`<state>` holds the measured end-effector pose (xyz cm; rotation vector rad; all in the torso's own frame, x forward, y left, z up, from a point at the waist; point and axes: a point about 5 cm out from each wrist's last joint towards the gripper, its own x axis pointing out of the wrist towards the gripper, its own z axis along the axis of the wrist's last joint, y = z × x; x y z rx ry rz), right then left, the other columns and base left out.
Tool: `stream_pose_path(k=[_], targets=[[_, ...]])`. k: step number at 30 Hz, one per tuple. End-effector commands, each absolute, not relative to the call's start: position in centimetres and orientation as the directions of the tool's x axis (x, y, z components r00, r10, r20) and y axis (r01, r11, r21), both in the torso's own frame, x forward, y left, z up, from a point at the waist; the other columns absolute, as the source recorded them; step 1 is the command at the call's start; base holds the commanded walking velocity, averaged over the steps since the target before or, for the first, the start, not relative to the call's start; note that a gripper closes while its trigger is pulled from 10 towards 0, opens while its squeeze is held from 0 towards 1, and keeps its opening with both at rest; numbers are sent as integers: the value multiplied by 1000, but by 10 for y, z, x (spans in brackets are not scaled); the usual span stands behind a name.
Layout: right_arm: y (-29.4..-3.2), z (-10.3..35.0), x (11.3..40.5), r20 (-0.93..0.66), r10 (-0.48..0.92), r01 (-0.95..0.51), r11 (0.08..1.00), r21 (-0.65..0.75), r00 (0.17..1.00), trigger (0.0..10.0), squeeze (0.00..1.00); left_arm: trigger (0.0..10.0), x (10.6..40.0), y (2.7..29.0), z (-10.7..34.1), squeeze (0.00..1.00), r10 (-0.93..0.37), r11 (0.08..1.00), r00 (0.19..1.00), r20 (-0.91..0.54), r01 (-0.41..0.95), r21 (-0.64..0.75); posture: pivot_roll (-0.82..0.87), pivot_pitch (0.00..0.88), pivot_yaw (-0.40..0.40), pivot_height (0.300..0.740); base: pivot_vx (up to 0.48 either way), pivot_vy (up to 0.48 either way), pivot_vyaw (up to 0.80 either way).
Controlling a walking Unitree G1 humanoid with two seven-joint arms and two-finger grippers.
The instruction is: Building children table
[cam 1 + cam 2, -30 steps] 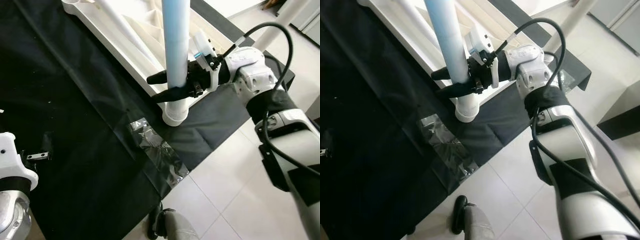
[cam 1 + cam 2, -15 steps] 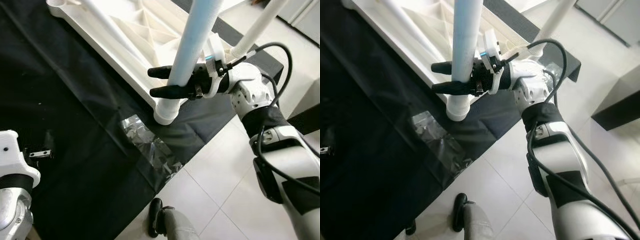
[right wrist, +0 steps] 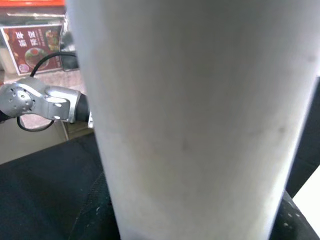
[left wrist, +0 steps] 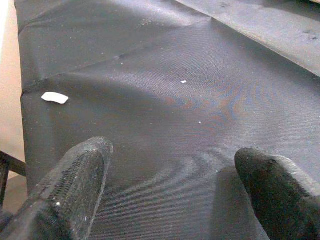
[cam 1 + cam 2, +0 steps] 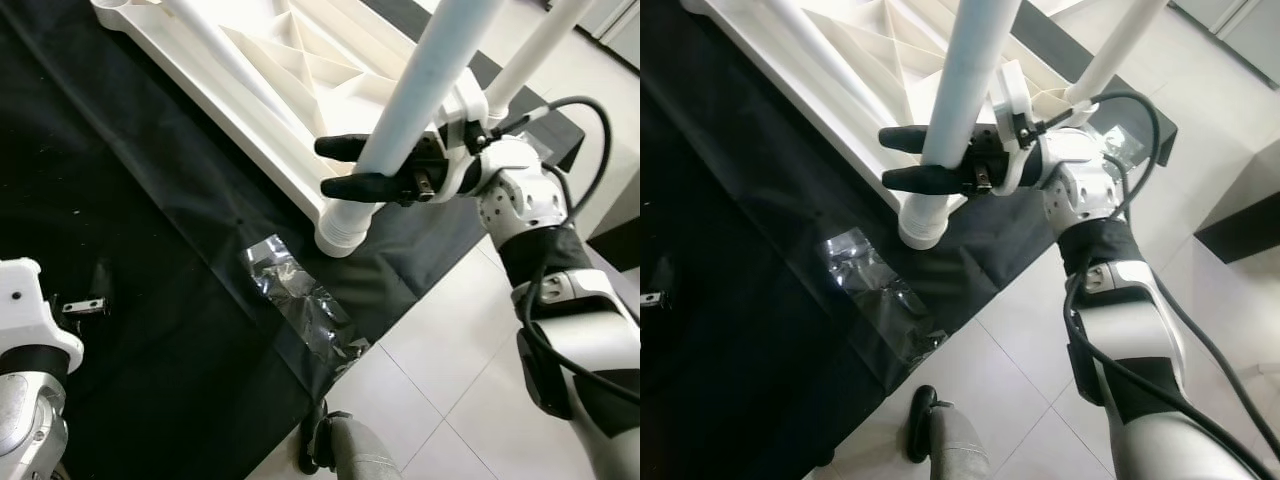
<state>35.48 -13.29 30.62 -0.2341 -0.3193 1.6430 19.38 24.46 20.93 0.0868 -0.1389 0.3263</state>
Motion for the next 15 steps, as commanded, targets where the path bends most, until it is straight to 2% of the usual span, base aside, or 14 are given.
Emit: stream_pose_path(k=[1, 3, 5, 7, 8, 9, 10, 11, 12, 13, 14, 15], targets=[[-142, 259, 357, -116, 992, -983, -75, -166, -56, 10000, 0, 10000, 193, 244, 201, 0, 318, 943, 940, 119, -327, 60, 19, 370, -165, 740, 0, 0, 0], [-142, 258, 358, -123, 991, -984, -69, -161, -50, 10000, 0, 10000, 193, 244, 201, 0, 317, 944, 941, 119, -326, 61, 19, 370, -165, 740, 0, 0, 0], [-137, 248, 360, -122, 992, -990, 2, -140, 19, 10000, 0, 10000, 193, 244, 201, 0, 314, 945, 942, 118, -322, 62, 16, 367, -170, 740, 0, 0, 0], [-137, 248, 360, -122, 992, -990, 2, -140, 19, 10000, 0, 10000, 193, 244, 201, 0, 314, 945, 942, 118, -322, 62, 16, 367, -170, 740, 0, 0, 0], [-131, 238, 362, -114, 988, -990, 91, -110, 104, 10000, 0, 10000, 192, 244, 200, 0, 312, 945, 943, 118, -321, 62, 14, 366, -174, 740, 0, 0, 0], [-131, 238, 362, -114, 988, -990, 91, -110, 104, 10000, 0, 10000, 192, 244, 200, 0, 312, 945, 943, 118, -321, 62, 14, 366, -174, 740, 0, 0, 0], [-122, 226, 361, -96, 974, -978, 197, -68, 203, 10000, 0, 10000, 192, 244, 200, 0, 312, 945, 943, 117, -320, 61, 10, 367, -176, 740, 0, 0, 0], [-122, 226, 361, -96, 974, -978, 197, -68, 203, 10000, 0, 10000, 192, 244, 200, 0, 312, 945, 943, 117, -320, 61, 10, 367, -176, 740, 0, 0, 0], [-116, 219, 360, -88, 960, -964, 264, -38, 267, 10000, 0, 10000, 192, 244, 200, 0, 311, 946, 943, 117, -320, 61, 10, 367, -176, 740, 0, 0, 0], [-116, 219, 360, -88, 960, -964, 264, -38, 267, 10000, 0, 10000, 192, 244, 200, 0, 311, 946, 943, 117, -320, 61, 10, 367, -176, 740, 0, 0, 0], [-102, 206, 360, -79, 853, -856, 514, -51, 516, 10000, 0, 10000, 192, 244, 200, 0, 310, 946, 943, 117, -319, 62, 7, 368, -182, 740, 0, 0, 0], [-90, 190, 345, -85, 703, -706, 708, -7, 706, 10000, 0, 10000, 192, 245, 200, 0, 309, 946, 944, 118, -318, 61, 0, 367, -182, 740, 0, 0, 0]])
